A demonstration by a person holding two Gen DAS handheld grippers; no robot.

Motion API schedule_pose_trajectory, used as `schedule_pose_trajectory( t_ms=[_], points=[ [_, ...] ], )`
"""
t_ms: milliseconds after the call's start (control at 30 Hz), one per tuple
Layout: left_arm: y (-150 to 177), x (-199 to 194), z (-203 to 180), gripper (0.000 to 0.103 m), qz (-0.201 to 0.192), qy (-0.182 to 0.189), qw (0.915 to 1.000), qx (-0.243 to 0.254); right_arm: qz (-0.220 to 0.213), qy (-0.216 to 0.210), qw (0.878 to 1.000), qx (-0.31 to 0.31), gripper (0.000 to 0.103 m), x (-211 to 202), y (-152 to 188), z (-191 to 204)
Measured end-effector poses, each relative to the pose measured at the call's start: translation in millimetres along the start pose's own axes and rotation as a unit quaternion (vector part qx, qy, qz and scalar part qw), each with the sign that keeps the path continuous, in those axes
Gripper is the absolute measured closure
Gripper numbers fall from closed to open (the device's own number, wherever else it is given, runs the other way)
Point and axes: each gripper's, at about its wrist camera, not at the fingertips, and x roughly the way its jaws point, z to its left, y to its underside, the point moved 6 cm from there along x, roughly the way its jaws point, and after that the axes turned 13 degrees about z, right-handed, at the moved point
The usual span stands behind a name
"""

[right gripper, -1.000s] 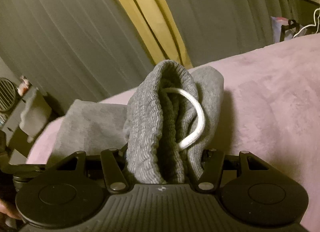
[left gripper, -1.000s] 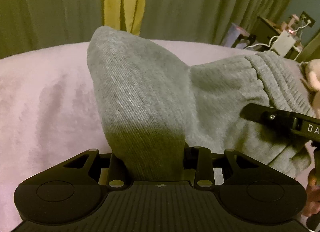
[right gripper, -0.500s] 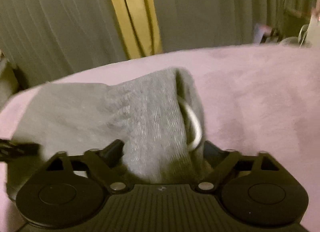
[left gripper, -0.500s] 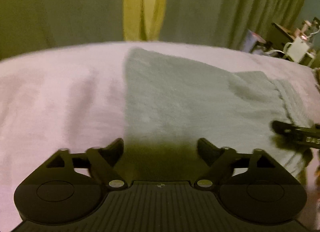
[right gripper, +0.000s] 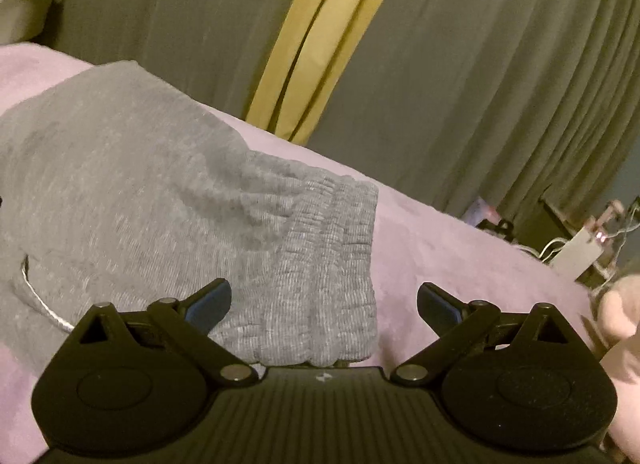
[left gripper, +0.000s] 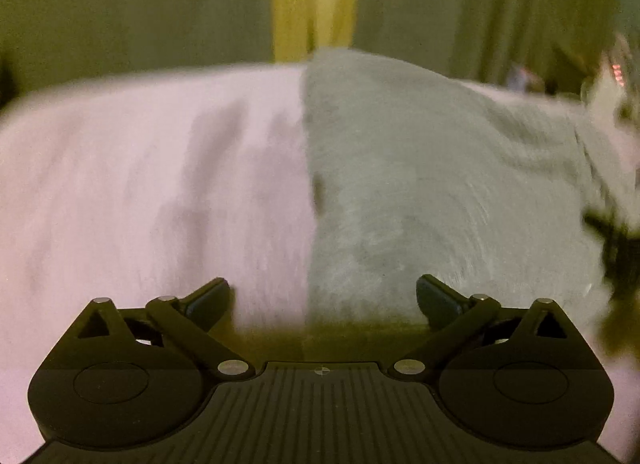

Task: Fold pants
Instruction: 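Fold the waistband over onto the legs and open both tools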

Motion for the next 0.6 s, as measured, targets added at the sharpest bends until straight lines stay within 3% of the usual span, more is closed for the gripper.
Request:
schedule_pose_trajectory(
  t_ms=[67,133,267,467,600],
  points=[
    [3.7,-9.5,17.7,0.0,-0.004,0.022,0.9978,-0.062,-0.001,-0.004,0.999,0.033,0.004,-9.6,-1.8,-12.8],
    [8.6,-20.9,29.0,0.0,-0.02,0.008,0.9971,-0.073,-0.02,0.002,0.998,0.06,0.004,-22.1,0.6,-25.8],
    [2.0,-38.2,21.7,0.001,-0.051,-0.047,0.9968,-0.04,-0.035,0.01,0.996,0.077,0.004,-30.4,10.5,-30.4],
    [-39.8,-57.6,-19.2,0.001,-0.12,-0.057,0.9912,0.002,-0.033,-0.009,0.991,0.132,0.004,-26.4,26.3,-28.9],
    [-63.9,-35.1,-36.5,0.001,-0.111,-0.069,0.991,0.029,-0.028,-0.033,0.985,0.169,0.004,-17.6,42.2,-26.2]
  ],
)
